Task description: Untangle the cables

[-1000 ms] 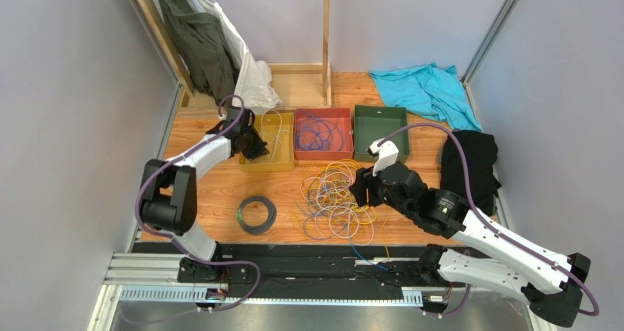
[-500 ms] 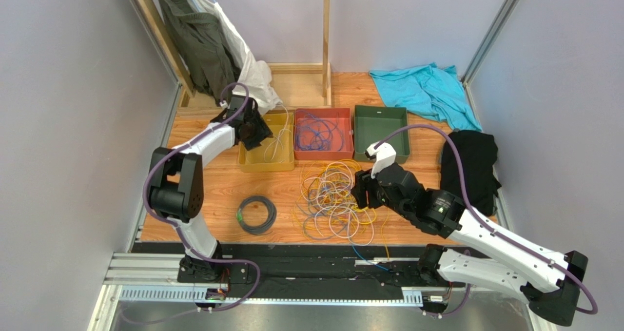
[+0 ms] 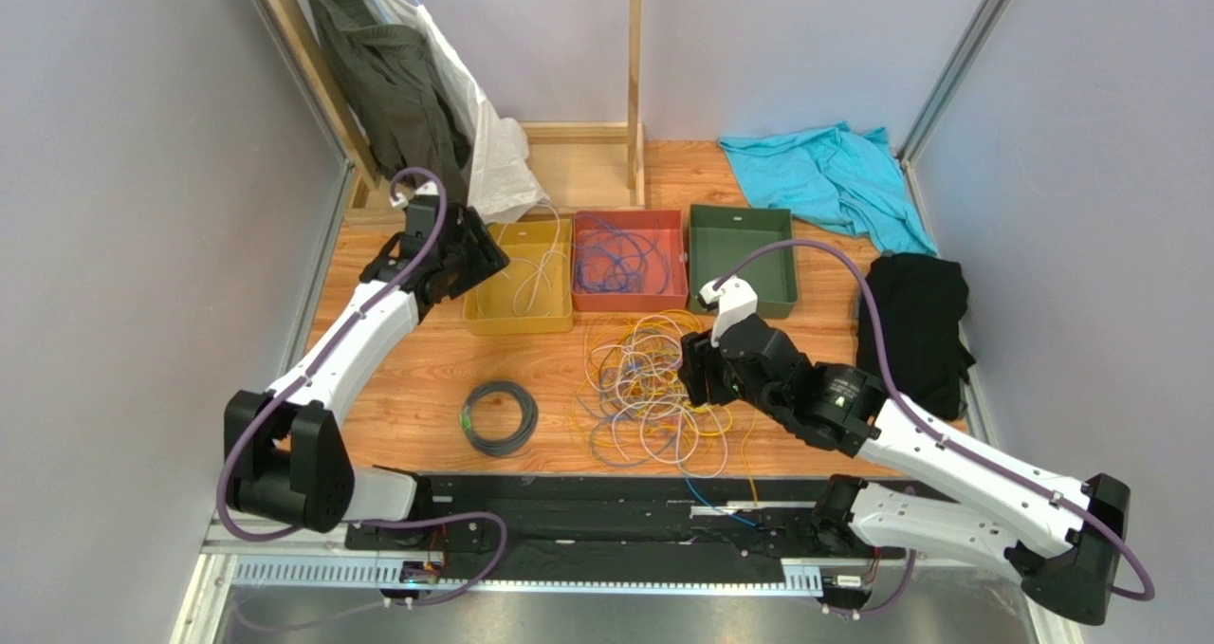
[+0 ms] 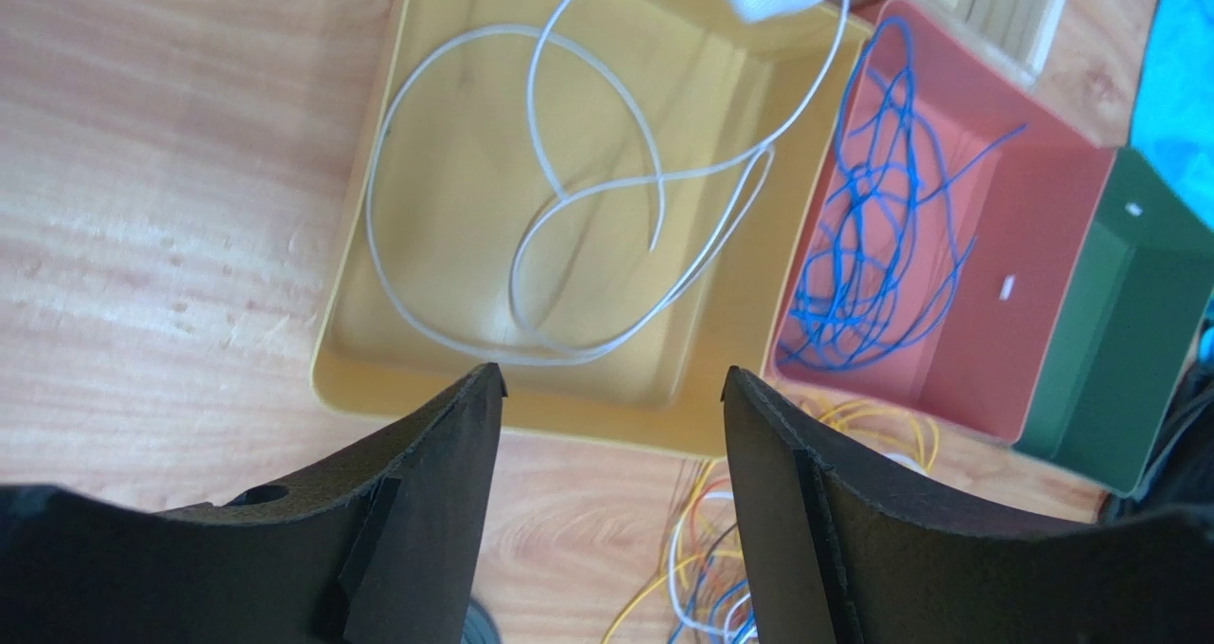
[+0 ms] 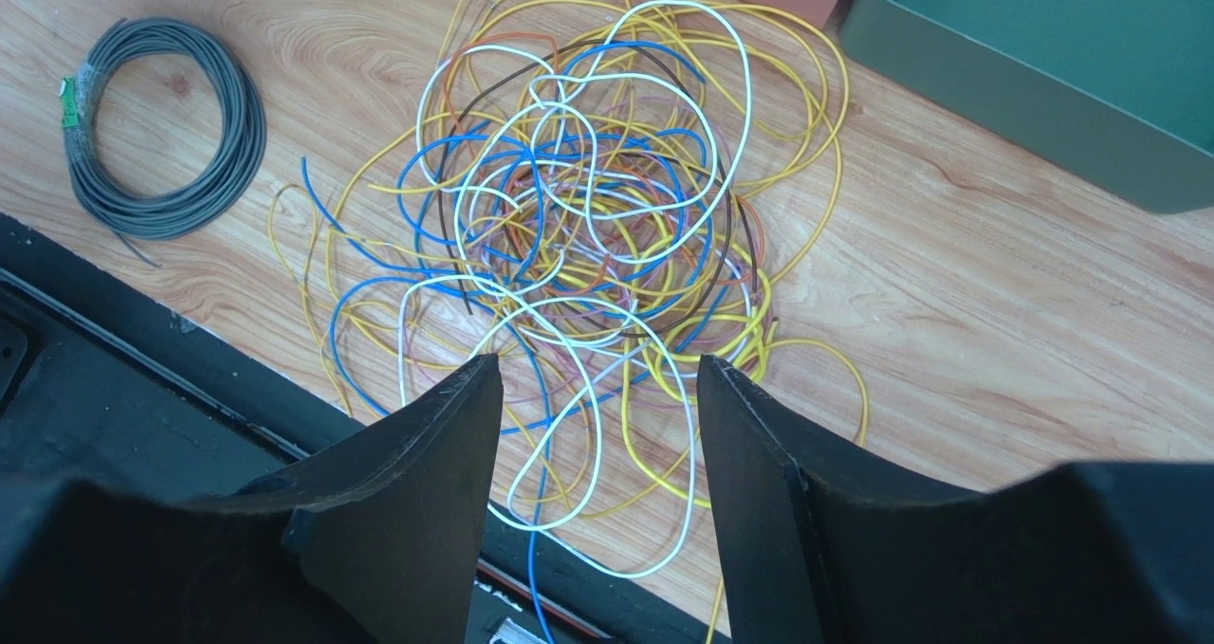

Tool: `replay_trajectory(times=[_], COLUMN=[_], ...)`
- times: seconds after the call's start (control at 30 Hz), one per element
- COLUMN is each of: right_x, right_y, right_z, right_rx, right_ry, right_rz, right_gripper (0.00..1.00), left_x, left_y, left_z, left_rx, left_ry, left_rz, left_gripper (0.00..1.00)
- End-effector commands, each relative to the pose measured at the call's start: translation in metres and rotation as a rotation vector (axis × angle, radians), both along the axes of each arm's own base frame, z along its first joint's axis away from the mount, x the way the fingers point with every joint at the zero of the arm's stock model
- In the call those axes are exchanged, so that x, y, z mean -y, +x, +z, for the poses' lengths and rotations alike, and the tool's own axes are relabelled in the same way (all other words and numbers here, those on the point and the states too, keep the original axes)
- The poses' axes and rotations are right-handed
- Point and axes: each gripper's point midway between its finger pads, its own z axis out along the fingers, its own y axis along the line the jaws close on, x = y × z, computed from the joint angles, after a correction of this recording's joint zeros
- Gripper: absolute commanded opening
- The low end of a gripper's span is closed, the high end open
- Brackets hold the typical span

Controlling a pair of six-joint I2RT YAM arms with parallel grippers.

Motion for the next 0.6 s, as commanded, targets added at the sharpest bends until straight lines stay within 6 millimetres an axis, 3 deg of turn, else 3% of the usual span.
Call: replay_trajectory(times=[0.0, 0.03, 0.07, 0.27, 0.4, 0.57], right_x=[-0.006, -0.006, -0.008, -0.017, -0.022, -0.024], right_y=[0.01, 0.01, 0.011, 0.012, 0.021, 0.05], right_z=[0.009, 0.003, -0.006, -0.046, -0.064, -0.084], right_rx=[0.035, 0.024, 0.003, -0.124, -0.145, -0.159], right_ry=[0.017, 0.007, -0.01, -0.071, -0.125, -0.159], right_rz=[-0.019, -0.022, -0.024, -0.056, -0.077, -0.157], right_gripper=[0.57, 0.58, 0.58, 0.58, 0.58, 0.59], left_x=[0.002, 0.004, 0.01, 0.031, 0.036, 0.037], left_y=[-0.03, -0.04, -0.048, -0.096, -0.113, -0.124], left_z=[0.012, 0.005, 0.02, 0.019, 0.012, 0.005], left_rx=[0.038, 0.028, 0.078, 0.09, 0.084, 0.065], left_ry=[-0.029, -0.041, -0.071, -0.098, -0.099, -0.089], left_rz=[-0.037, -0.048, -0.07, -0.182, -0.233, -0.26], left_gripper=[0.67, 0.67, 0.66, 0.64, 0.63, 0.63])
